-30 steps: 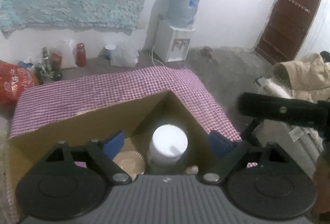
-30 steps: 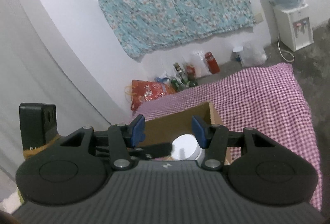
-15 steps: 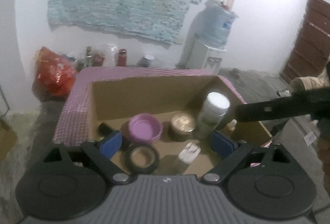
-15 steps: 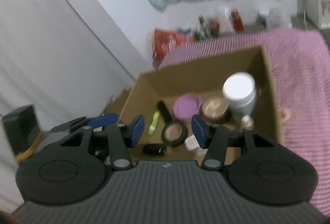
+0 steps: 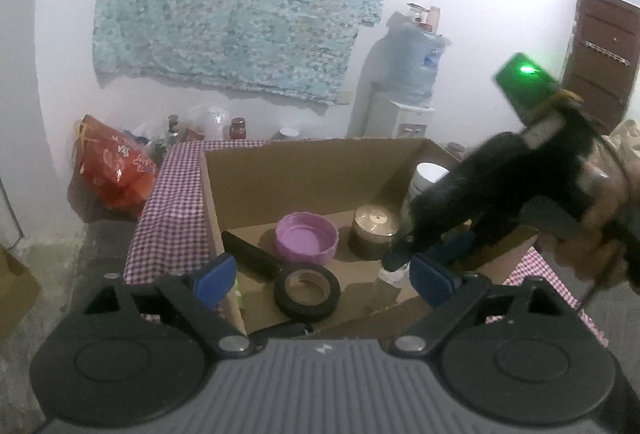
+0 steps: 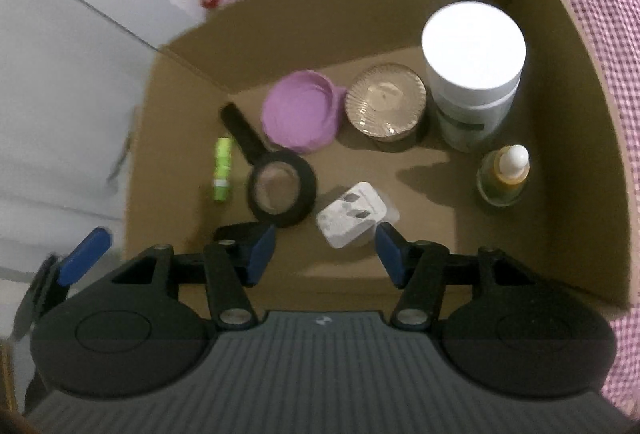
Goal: Organize rigid objects
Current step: 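Lift the right gripper out of the box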
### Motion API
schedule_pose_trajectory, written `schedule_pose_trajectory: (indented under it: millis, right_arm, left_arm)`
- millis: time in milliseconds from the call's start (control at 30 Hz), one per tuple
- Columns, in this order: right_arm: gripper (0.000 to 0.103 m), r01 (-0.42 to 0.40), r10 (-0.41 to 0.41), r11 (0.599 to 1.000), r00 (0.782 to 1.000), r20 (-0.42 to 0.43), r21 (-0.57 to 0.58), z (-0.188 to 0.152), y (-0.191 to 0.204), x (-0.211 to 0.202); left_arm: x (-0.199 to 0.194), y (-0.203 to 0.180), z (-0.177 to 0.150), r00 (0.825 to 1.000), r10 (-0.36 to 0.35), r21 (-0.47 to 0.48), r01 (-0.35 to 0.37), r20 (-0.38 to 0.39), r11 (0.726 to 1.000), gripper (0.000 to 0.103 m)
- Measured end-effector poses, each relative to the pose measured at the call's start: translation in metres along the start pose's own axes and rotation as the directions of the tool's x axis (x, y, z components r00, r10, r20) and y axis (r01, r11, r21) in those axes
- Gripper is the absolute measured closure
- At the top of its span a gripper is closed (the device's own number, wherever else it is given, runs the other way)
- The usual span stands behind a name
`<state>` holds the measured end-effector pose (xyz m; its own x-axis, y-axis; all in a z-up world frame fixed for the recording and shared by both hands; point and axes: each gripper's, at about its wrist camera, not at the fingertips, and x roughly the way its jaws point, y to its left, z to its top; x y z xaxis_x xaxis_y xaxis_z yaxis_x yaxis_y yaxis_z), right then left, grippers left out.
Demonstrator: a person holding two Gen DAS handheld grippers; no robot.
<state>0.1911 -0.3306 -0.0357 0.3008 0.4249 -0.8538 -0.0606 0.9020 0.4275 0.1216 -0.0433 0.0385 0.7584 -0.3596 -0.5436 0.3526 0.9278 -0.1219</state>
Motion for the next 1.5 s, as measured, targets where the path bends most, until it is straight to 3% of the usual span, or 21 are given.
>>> schedule_pose_trajectory:
  millis: [133,233,433,700,900,1000,1100,1233,1367,1500]
  right_arm:
    - [0.049,0.044,-0.043,0.998,0.998,-0.038,0.038,0.008,-0.005,0.02]
    - [0.06,0.07,-0.07,0.998,0.996,-0.05,0.004,0.01,0.0,0.029]
    - [0.069,0.131,-0.134,0.987,0.99,-0.033,-0.092,0.009,0.004,0.032]
    - [0.07,0.18,-0.184,0.976,0.983,-0.022,-0.123,0.006,0.0,0.027]
    - [0.064,0.221,-0.197,0.938,0.974,0.114,-0.269,-0.01,0.035,-0.009]
    - [0.064,0.172,-0.122,0.921,0.979,0.162,-0.349,-0.015,0.057,-0.029]
    - [0.065,0.066,-0.024,0.923,0.993,0.114,-0.379,-0.01,0.075,-0.026]
    - [0.065,-0.033,0.029,0.939,0.999,-0.017,-0.342,0.011,0.087,0.014]
    - [0.065,-0.049,0.018,0.969,0.991,-0.131,-0.242,0.032,0.081,0.06]
    - [0.059,-0.043,0.01,0.986,0.979,-0.202,-0.159,0.045,0.069,0.083]
  left_arm:
    - [0.002,0.0,-0.009,1.0,-0.019,0.011,0.019,0.008,1.0,0.008]
    - [0.001,0.002,-0.015,1.0,-0.026,0.011,0.025,0.017,1.0,0.008]
    - [-0.001,0.006,-0.02,0.999,-0.024,0.016,0.024,0.023,1.0,0.008]
    - [-0.006,0.018,-0.025,0.999,-0.041,-0.024,0.042,0.016,0.999,0.008]
    - [-0.011,0.021,-0.022,0.999,-0.034,-0.012,0.034,0.021,0.999,0.008]
    - [-0.013,0.022,-0.02,0.999,-0.04,-0.004,0.04,0.015,0.999,0.008]
    - [-0.016,0.021,-0.018,0.999,-0.049,0.001,0.049,0.009,0.999,0.008]
    - [-0.021,0.023,-0.021,0.999,-0.054,0.005,0.054,0.001,0.999,0.007]
    - [-0.024,0.031,-0.024,1.0,-0.031,-0.004,0.031,0.0,1.0,0.007]
    - [-0.025,0.043,-0.024,0.998,-0.063,-0.042,0.063,0.001,0.997,0.007]
